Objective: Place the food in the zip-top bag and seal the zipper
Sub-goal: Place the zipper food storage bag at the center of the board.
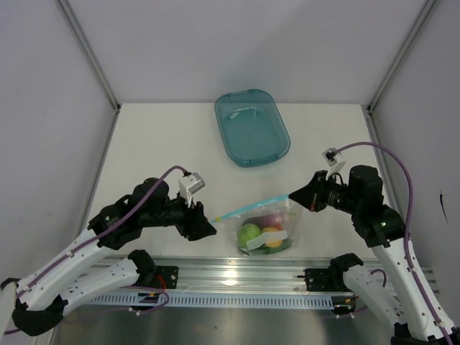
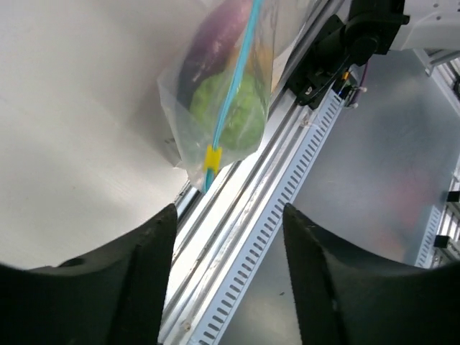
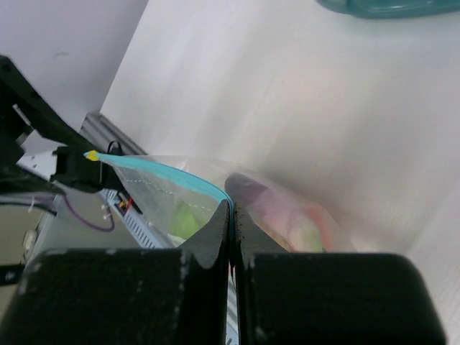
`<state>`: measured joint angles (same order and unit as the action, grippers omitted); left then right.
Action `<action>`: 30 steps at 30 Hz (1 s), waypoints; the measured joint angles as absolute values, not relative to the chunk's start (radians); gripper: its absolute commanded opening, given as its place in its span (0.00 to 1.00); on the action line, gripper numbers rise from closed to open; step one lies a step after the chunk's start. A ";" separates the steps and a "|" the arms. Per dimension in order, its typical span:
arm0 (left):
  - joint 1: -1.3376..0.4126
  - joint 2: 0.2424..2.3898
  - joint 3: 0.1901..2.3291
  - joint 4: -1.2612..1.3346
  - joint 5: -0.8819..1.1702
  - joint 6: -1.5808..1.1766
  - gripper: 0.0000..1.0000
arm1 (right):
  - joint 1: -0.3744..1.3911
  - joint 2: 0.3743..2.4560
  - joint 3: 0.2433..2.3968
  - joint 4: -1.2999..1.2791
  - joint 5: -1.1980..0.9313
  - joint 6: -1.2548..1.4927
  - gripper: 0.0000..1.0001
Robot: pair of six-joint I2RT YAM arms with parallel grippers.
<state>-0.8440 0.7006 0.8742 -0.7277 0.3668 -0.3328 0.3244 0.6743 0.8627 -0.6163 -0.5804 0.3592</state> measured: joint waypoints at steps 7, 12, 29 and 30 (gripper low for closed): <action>-0.844 0.709 0.878 -0.720 0.300 -0.350 0.99 | 0.279 0.739 0.865 -0.633 -0.397 0.406 0.00; -0.844 0.696 0.895 -0.698 0.260 -0.352 0.99 | 0.075 0.828 0.908 -0.681 -0.256 0.427 0.00; -0.843 0.680 0.878 -0.625 0.314 -0.368 0.99 | -0.443 1.076 0.829 -0.548 -0.188 0.439 0.43; -0.843 0.679 0.875 -0.622 0.317 -0.369 0.99 | -0.443 1.076 0.829 -0.547 -0.188 0.448 0.55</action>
